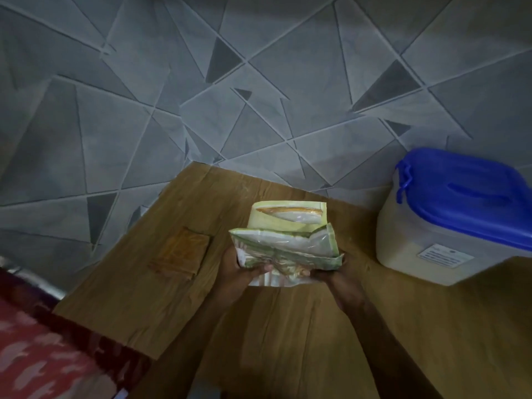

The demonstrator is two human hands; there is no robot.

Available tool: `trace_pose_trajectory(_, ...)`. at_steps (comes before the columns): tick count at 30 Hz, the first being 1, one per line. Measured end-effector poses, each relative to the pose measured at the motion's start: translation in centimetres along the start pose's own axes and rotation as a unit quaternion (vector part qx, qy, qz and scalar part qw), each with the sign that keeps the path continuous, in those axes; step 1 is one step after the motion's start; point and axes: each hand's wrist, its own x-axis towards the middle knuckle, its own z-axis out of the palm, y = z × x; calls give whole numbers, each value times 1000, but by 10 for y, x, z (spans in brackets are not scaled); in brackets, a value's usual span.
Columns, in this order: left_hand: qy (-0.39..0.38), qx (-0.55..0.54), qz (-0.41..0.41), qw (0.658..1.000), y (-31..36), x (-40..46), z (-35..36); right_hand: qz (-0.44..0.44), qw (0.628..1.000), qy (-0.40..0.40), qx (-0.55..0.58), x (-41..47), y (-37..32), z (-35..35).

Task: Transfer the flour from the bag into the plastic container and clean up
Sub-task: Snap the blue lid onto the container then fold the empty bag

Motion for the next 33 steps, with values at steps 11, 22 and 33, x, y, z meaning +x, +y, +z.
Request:
trace_pose_trajectory(11, 133, 12, 8, 991, 6, -107, 4, 11, 984, -178, -23, -32, -2, 1)
trace_pose_trajectory(22, 314, 91, 29, 945, -6, -227, -67, -43, 943, -321, -71, -84, 15, 112)
trace_pose_trajectory(33, 392, 70, -48, 916, -42, -351, -198, 83, 926, -346, -128, -189, 74, 269)
